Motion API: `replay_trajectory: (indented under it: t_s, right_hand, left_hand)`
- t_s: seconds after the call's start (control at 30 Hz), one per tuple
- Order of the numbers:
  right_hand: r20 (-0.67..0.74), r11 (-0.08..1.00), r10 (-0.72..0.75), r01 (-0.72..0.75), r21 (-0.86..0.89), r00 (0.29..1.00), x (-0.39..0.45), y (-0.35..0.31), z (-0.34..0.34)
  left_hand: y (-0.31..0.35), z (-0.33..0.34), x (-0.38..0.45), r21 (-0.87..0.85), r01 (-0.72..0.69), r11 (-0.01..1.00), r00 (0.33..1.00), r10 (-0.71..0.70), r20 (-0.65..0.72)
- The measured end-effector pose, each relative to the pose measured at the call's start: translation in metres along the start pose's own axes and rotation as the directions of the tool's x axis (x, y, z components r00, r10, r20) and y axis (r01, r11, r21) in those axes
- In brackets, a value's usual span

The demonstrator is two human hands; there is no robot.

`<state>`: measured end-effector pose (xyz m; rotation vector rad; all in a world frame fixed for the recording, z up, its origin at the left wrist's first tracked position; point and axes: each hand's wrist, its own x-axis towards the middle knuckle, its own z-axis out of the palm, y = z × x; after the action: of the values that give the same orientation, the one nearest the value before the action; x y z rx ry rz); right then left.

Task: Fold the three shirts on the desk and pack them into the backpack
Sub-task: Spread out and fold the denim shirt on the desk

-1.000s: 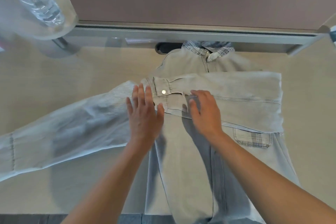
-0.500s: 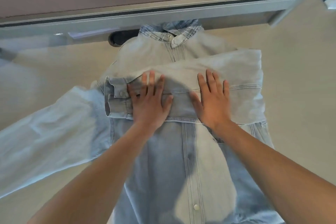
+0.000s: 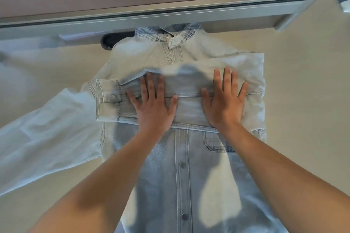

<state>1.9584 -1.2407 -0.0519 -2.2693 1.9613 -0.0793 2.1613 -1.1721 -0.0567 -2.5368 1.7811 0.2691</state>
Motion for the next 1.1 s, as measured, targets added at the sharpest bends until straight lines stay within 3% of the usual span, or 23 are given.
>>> replay_trajectory:
  t_s: [0.27, 0.43, 1.1]
  right_hand:
    - [0.025, 0.999, -0.032, 0.032, -0.005, 0.999, 0.032, 0.009, -0.004]
    - [0.054, 0.994, -0.1, 0.102, -0.048, 0.994, -0.012, 0.002, -0.008]
    - [0.098, 0.976, -0.199, 0.206, -0.067, 0.975, -0.063, 0.023, -0.002]
  left_hand:
    - [0.013, -0.002, 0.024, -0.05, 0.017, 0.999, 1.0, -0.017, 0.002]
    - [0.006, 0.005, -0.03, -0.083, 0.131, 0.988, 0.991, -0.133, -0.023]
    - [0.014, 0.019, -0.107, -0.129, 0.186, 0.974, 0.983, -0.186, 0.014]
